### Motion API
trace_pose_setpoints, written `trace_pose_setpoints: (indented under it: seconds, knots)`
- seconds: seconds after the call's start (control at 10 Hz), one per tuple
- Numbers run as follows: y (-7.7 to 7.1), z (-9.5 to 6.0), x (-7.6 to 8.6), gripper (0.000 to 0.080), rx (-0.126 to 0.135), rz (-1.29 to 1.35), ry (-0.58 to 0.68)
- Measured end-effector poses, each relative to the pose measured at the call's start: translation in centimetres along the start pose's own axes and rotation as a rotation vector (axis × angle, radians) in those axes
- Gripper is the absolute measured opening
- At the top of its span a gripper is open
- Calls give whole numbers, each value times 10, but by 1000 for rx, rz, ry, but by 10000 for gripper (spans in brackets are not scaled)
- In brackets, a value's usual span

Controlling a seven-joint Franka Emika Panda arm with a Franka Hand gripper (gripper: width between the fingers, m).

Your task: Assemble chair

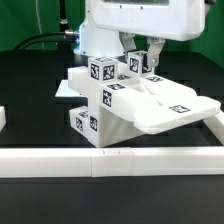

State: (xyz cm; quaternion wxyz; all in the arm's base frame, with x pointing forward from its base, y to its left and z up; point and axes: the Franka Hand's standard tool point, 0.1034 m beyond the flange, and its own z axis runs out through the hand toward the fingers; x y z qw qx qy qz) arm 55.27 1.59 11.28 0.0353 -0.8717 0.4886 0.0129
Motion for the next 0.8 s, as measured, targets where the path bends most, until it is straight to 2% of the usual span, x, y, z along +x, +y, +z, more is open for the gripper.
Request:
trace_pose_setpoints:
  seconds: [0.2,0.4,0.5,0.8]
  knots:
    - [1,0,1,285,-2,-1,-3]
    - [-3,-4,0,599,-7,-2,-18]
    - [-5,-5,-4,634,-10,4,-24]
    - [-7,-4,-7,649,-12,13,-24]
